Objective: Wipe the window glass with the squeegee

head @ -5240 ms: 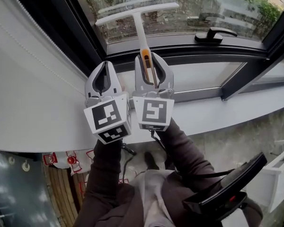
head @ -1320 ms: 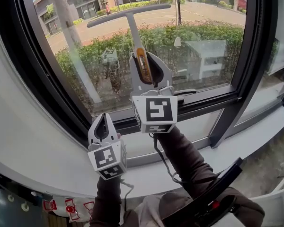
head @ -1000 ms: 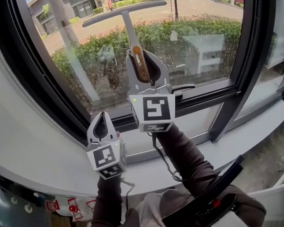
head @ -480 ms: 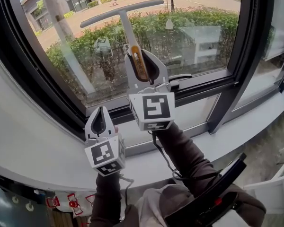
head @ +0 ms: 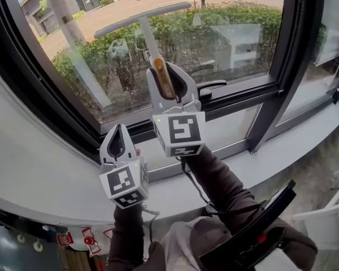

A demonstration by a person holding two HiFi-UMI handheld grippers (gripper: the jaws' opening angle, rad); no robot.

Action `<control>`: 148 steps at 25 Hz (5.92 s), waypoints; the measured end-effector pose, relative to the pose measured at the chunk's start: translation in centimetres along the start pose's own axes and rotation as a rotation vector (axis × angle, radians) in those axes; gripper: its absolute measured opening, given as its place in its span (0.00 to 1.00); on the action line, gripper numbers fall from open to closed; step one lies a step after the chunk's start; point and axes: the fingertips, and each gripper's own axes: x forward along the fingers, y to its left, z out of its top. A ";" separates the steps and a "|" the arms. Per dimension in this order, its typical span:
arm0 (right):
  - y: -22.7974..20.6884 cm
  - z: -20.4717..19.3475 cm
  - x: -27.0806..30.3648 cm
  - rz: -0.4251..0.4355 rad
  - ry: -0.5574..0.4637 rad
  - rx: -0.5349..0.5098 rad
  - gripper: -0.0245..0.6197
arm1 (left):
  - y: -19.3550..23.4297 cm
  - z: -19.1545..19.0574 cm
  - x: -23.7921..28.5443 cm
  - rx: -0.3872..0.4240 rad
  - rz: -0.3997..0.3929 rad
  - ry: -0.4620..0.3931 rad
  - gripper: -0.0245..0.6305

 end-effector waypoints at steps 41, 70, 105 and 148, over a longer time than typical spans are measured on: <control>0.1 -8.0 -5.8 -0.015 0.148 0.063 0.24 | -2.8 -2.4 -1.2 -0.004 -0.043 0.062 0.04; 0.0 -12.7 -9.4 -0.022 0.249 0.130 0.24 | -4.7 -4.2 -1.7 0.020 -0.094 0.103 0.04; 0.0 -18.2 -13.3 -0.018 0.424 0.239 0.24 | -6.5 -5.9 -2.1 0.013 -0.135 0.124 0.04; -3.1 -12.7 -17.5 0.065 0.421 0.234 0.23 | -11.2 -4.2 -3.1 -0.096 -0.139 0.087 0.04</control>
